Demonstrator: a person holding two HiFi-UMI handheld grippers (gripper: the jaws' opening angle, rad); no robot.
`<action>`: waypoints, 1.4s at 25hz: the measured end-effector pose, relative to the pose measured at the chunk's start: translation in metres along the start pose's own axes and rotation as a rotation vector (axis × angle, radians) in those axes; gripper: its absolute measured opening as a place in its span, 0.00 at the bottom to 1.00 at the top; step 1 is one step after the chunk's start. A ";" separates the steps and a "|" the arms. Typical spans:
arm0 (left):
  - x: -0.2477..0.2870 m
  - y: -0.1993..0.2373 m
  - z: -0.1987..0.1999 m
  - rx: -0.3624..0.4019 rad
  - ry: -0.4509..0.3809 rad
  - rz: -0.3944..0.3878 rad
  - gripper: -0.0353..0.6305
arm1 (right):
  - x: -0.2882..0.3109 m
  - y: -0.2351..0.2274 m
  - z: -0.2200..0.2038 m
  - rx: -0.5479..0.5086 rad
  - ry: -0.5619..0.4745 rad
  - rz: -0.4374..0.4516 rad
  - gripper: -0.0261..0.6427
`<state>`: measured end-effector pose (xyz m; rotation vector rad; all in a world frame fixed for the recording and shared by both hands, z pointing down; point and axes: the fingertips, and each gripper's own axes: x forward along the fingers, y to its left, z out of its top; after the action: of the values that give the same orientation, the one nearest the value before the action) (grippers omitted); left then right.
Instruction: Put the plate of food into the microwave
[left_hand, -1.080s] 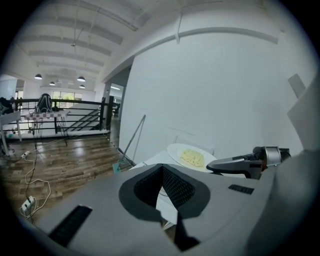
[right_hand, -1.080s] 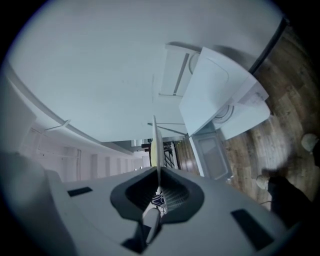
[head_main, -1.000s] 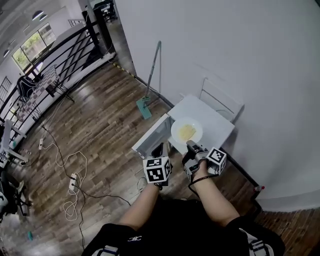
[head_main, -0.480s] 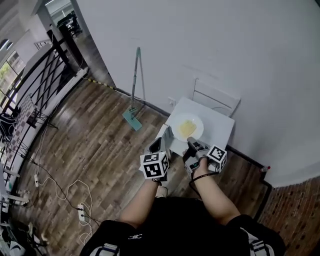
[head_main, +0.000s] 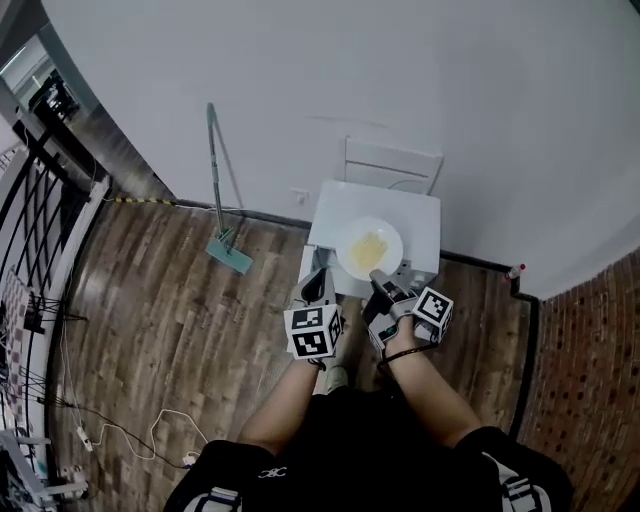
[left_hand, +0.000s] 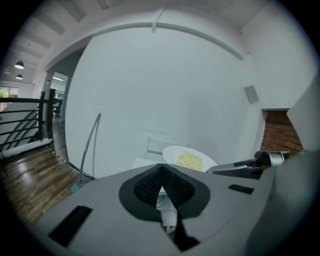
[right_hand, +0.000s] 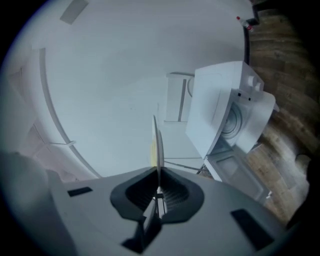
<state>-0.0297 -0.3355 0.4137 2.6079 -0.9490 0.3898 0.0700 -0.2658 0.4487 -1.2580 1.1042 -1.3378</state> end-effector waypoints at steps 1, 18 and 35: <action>0.001 -0.003 -0.002 0.004 -0.001 -0.014 0.05 | -0.004 -0.004 -0.001 0.008 -0.012 -0.007 0.08; 0.022 -0.006 -0.073 0.005 -0.008 0.004 0.05 | -0.026 -0.082 0.015 0.004 0.024 0.048 0.08; 0.073 0.018 -0.216 -0.024 0.044 0.064 0.05 | 0.029 -0.289 0.033 0.031 0.098 -0.090 0.08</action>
<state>-0.0180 -0.3032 0.6402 2.5419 -1.0187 0.4473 0.0861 -0.2568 0.7405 -1.2432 1.1016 -1.4922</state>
